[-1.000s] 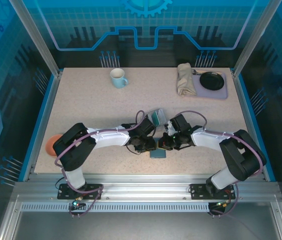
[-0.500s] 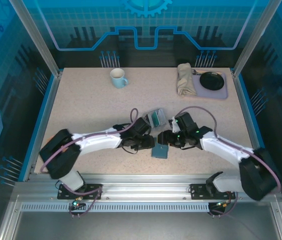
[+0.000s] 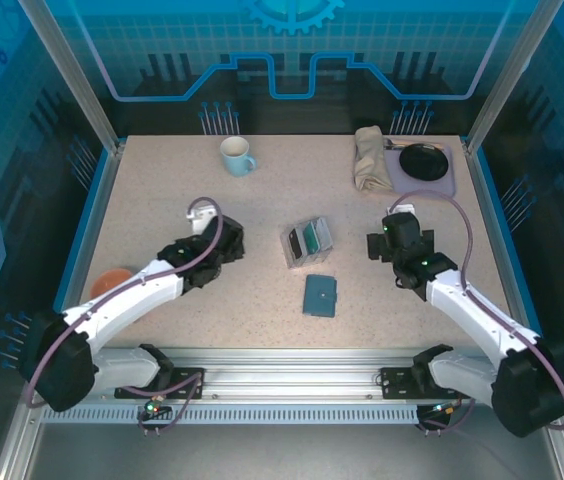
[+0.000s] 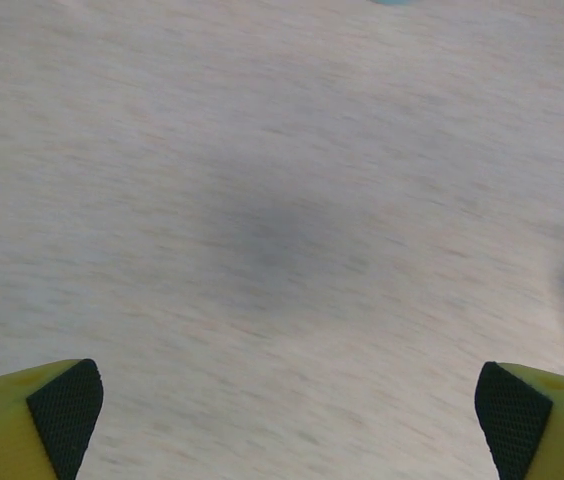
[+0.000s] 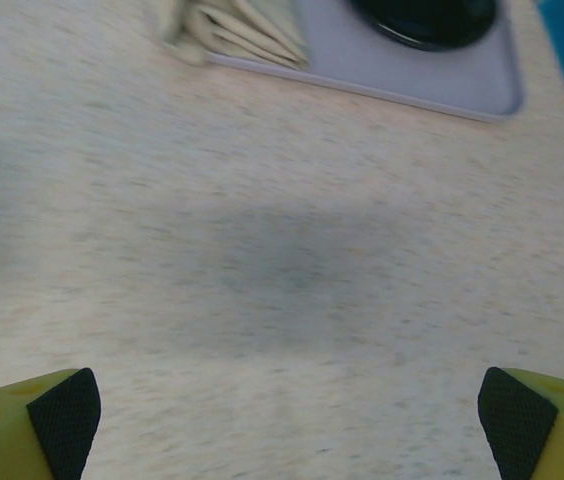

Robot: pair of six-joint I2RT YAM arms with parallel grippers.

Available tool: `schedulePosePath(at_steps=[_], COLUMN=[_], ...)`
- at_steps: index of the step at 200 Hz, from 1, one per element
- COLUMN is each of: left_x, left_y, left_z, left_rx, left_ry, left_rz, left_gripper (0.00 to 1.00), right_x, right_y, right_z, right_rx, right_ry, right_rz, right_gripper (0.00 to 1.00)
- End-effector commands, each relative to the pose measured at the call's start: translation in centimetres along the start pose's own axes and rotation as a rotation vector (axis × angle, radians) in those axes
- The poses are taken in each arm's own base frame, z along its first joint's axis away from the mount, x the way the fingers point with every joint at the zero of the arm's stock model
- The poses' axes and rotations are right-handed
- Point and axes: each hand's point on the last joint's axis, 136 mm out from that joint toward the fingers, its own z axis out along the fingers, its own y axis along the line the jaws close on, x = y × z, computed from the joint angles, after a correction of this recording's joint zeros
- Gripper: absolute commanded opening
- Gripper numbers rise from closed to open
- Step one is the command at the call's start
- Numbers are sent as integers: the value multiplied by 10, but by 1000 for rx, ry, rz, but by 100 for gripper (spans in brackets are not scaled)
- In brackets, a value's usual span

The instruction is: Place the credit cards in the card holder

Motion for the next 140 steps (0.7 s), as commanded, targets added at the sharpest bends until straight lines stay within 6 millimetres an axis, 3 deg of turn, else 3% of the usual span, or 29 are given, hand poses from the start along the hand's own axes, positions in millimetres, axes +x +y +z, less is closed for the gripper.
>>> schedulePosePath(at_steps=[1,31,67,87,108,140], left_x=[-23,-27,-32,-32,-44,-40], left_y=[53,79,86,75,63,65], left_z=[6,29,65,85,89,106], left_rx=[-127,-111,-155,-119,-35,55], left_ry=[-145,-211,-269,-286,-362,-360], left_rz=[48,-25,24,54,65,27], left_gripper=[99,99,99,99,99,99], right_x=[-13,-10,-26,-38,-33,-23], right_y=[-20,-11,5,13,20,18], right_z=[24,54,68,67,73,76], right_rx=[66,12,-87,-153,-200,-216], right_ry=[-98,-125,-229,-314,-384,-384], right_rz=[2,6,-27,-29,-18,10], right_gripper=[100,100,99,99,99,99])
